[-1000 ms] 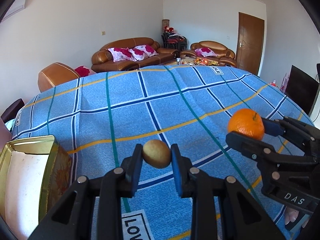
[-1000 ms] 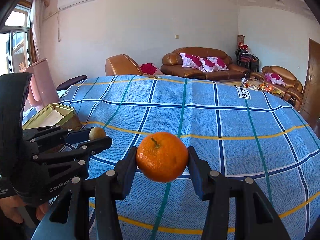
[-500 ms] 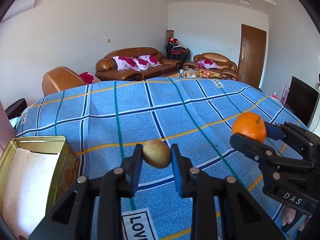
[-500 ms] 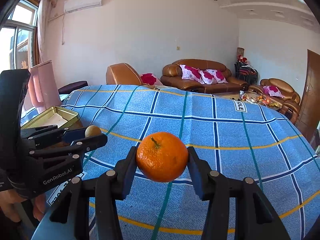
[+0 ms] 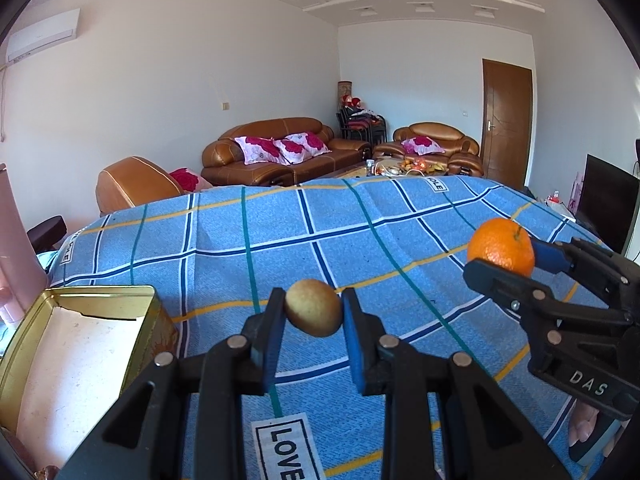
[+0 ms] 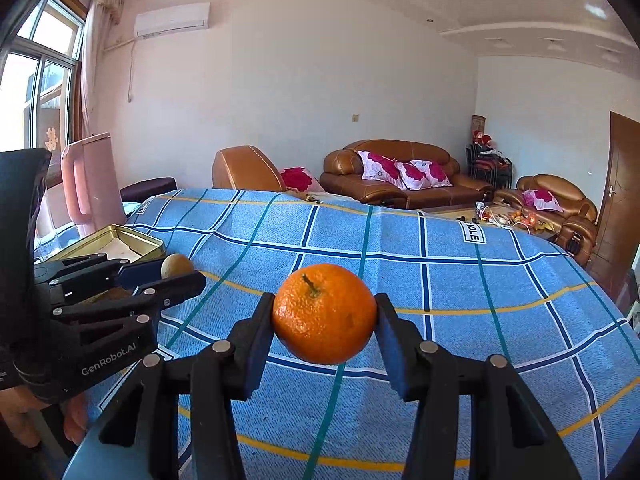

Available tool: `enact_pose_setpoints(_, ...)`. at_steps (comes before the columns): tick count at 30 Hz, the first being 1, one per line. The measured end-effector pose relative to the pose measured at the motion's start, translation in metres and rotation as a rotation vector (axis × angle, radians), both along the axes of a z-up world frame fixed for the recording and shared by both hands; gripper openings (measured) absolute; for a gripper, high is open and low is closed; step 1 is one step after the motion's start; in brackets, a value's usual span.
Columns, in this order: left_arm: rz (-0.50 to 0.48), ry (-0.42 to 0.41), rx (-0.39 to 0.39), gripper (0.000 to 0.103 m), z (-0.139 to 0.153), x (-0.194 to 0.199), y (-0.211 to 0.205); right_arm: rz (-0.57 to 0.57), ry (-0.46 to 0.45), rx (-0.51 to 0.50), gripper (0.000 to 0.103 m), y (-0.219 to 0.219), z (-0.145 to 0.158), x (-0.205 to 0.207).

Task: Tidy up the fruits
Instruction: 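Carry the orange and yellow round fruit in both tools over the gold tray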

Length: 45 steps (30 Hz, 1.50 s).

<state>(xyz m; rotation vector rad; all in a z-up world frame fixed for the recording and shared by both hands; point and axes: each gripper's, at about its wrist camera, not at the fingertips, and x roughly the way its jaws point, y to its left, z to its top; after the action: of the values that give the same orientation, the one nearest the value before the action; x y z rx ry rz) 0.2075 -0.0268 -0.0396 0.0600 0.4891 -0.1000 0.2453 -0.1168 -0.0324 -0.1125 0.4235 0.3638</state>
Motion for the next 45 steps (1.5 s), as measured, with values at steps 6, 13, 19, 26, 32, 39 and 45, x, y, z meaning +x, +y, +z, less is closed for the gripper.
enact_pose_setpoints(6,0.015,-0.018,0.002,0.029,0.001,-0.008,0.002,-0.002,-0.032,-0.002,0.051,0.000,0.002,-0.005)
enact_pose_setpoints(13,0.022,-0.030,0.023,0.029,0.002,-0.017,0.002,0.011,-0.086,-0.030,0.051,0.008,0.003,-0.017)
enact_pose_setpoints(19,0.019,-0.017,0.016,0.029,0.001,-0.023,0.005,0.014,-0.110,-0.041,0.051,0.011,0.004,-0.023)
enact_pose_setpoints(26,0.027,-0.009,0.014,0.029,0.000,-0.030,0.010,0.023,-0.144,-0.055,0.051,0.015,0.005,-0.031)
enact_pose_setpoints(32,0.026,-0.008,0.002,0.029,0.001,-0.036,0.015,0.025,-0.142,-0.074,0.051,0.020,0.005,-0.035)
enact_pose_setpoints(39,0.018,-0.017,0.000,0.029,0.002,-0.050,0.018,0.033,-0.104,-0.075,0.051,0.025,0.004,-0.046)
enact_pose_setpoints(45,0.003,-0.027,0.004,0.029,0.004,-0.061,0.021,0.055,-0.088,-0.060,0.051,0.034,0.003,-0.060)
